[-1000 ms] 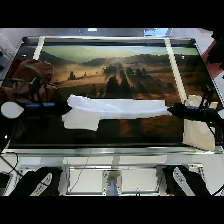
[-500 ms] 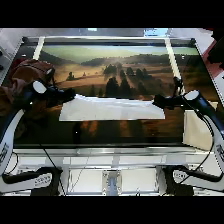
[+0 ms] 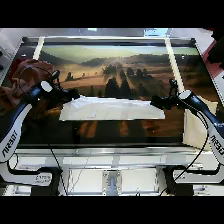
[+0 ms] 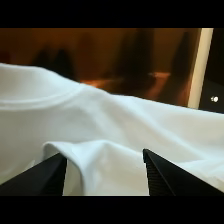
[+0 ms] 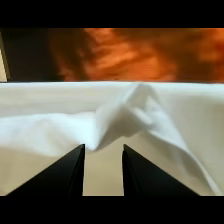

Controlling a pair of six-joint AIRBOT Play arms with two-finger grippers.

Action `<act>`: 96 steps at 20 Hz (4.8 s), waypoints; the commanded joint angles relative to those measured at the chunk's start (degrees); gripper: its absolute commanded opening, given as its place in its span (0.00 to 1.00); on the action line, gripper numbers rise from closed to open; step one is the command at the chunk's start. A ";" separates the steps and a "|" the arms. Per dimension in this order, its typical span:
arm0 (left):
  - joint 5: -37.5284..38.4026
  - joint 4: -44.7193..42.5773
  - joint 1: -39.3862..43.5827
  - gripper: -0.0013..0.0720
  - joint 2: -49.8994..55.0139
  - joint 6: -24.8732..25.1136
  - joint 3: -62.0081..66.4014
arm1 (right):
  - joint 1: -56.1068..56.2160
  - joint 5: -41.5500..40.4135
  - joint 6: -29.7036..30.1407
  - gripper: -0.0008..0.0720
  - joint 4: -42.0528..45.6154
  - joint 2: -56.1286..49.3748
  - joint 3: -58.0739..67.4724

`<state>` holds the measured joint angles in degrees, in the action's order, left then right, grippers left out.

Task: Fold the shirts.

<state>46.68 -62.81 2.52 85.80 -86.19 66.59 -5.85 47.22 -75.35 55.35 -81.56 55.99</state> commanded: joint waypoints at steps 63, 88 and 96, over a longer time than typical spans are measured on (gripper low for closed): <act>12.52 1.38 7.96 0.04 4.70 8.15 26.03 | 19.02 24.57 4.50 0.04 -23.32 -3.41 34.10; 20.48 -3.50 -0.02 0.04 -1.46 11.04 26.01 | 22.27 16.35 -5.51 0.65 -8.61 -19.15 32.35; 18.99 -3.50 -0.02 0.04 -1.46 11.04 26.01 | 23.15 12.37 -6.14 0.93 -8.68 -19.96 21.57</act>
<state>66.43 -66.30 2.52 84.38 -75.20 92.53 17.10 60.62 -80.86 46.63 -100.95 80.07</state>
